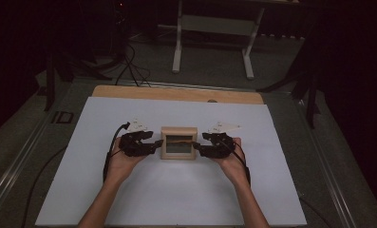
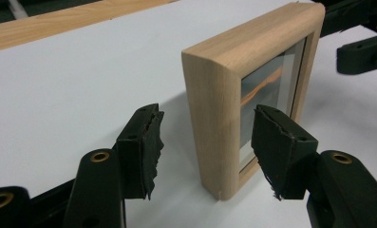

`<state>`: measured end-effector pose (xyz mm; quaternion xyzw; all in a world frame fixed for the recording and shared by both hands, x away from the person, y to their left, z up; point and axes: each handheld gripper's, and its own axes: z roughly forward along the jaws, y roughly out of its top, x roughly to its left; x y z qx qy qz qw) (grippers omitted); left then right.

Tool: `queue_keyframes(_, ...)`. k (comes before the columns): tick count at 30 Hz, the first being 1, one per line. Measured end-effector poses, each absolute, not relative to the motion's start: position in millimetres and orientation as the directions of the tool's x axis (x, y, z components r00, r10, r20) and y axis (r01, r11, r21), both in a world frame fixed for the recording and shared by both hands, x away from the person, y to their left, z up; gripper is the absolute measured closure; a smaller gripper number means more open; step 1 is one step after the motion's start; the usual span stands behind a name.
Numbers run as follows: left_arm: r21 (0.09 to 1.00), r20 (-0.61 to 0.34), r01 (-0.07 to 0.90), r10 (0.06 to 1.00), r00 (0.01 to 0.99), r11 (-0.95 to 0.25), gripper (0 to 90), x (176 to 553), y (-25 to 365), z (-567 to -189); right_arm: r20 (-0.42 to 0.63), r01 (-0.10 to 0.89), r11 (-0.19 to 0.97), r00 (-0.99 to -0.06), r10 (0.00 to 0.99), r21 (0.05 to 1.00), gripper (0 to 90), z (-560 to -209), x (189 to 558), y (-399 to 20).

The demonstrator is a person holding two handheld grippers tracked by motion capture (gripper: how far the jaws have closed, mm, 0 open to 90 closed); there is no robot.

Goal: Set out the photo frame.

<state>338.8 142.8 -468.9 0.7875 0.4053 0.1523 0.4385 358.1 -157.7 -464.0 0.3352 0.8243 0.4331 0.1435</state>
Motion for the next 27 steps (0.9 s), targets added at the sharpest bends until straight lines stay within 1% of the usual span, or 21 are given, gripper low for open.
queue_keyframes(8, 0.821, -0.121, 0.502, 0.775, 0.620, -0.273, 43.6, 329.0, 154.2, -465.1, 0.042, 0.418, 0.403, -0.735, 0.677, 0.814, 42.3, -461.6, 350.6, -169.8)
queue_keyframes(14, 0.813, -0.103, 0.503, 0.778, 0.620, -0.294, 43.5, 320.2, 160.5, -468.9, 0.043, 0.416, 0.395, -0.732, 0.680, 0.819, 42.3, -461.6, 344.9, -177.3)
queue_keyframes(27, 0.814, -0.097, 0.504, 0.788, 0.608, -0.289, 43.5, 303.9, 176.8, -476.1, 0.038, 0.420, 0.384, -0.715, 0.699, 0.822, 42.2, -467.4, 330.9, -200.8)
